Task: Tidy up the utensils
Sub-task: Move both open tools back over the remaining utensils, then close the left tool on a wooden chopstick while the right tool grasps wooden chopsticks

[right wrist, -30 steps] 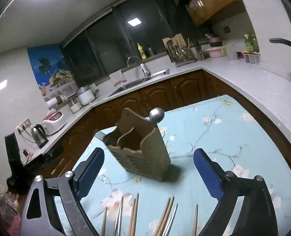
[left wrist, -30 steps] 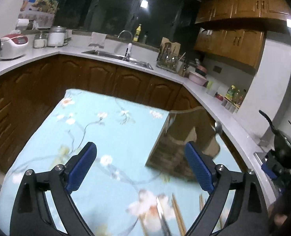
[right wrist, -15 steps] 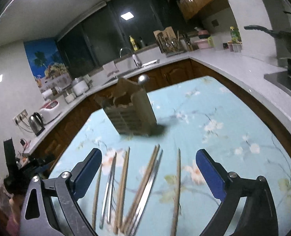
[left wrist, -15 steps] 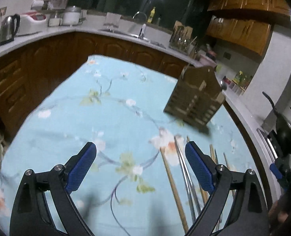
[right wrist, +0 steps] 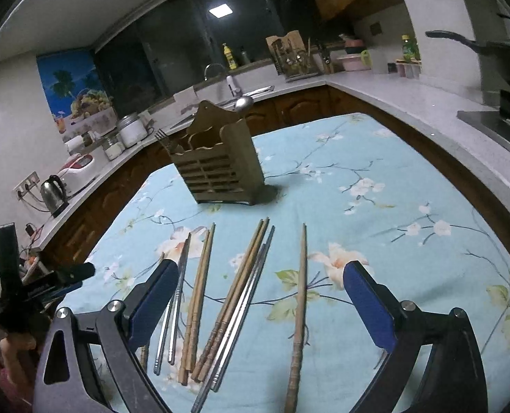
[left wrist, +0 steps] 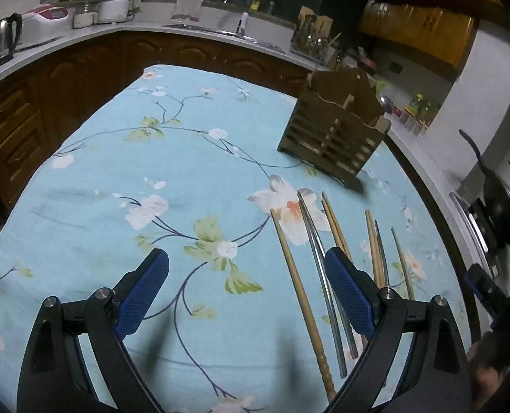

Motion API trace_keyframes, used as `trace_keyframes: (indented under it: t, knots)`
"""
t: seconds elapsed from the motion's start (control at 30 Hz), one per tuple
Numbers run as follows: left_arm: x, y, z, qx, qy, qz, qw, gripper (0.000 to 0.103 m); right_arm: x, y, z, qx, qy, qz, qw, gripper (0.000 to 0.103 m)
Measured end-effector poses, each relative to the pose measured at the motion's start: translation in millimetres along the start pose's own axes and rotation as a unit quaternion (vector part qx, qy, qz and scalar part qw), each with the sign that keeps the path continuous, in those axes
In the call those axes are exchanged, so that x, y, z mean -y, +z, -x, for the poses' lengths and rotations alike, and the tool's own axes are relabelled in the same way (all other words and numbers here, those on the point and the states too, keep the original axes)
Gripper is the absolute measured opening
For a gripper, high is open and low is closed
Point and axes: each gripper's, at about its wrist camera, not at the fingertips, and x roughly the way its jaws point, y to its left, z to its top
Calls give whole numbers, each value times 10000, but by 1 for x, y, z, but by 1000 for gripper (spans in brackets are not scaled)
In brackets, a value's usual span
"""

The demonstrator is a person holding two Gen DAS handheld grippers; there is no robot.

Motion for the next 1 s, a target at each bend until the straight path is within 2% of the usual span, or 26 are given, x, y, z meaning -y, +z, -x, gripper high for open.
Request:
trace_keyframes:
  t: [0.13,0.17,0.23,0.27,0.4,0.47,0.7,0.83,1.0]
  knots:
    - [5,2,-9,-206,20,-24,9998,94,-2,4,-4,-5,-3,41,10000,96]
    - [7,3,-13,-269,8,-36,9996,94,-3,5,-6,-17,33,41,10000,92]
    - [11,3,-18,-366,-17,-108,9993,93,-5,8,-11,-75,53,61,9999,82]
    - [14,4,-21,-405,-29,-159,9991,92,-6,9,-15,-127,52,70,9999,73]
    - [25,9,-35,-669,-211,-273,9972,67,-6,18,-38,-451,241,-41,9987,37]
    - [29,12,-45,-854,-330,-265,9954,61,-7,22,-51,-595,325,-99,9977,28]
    - [42,19,-77,-1247,-336,-366,9909,49,-18,35,-105,-1033,480,-103,9934,26]
    - [40,19,-91,-1435,-382,-274,9885,40,-22,34,-135,-1347,403,-25,9901,24]
    - [42,19,-100,-1522,-450,-297,9869,37,-18,31,-161,-1654,194,46,9860,22]
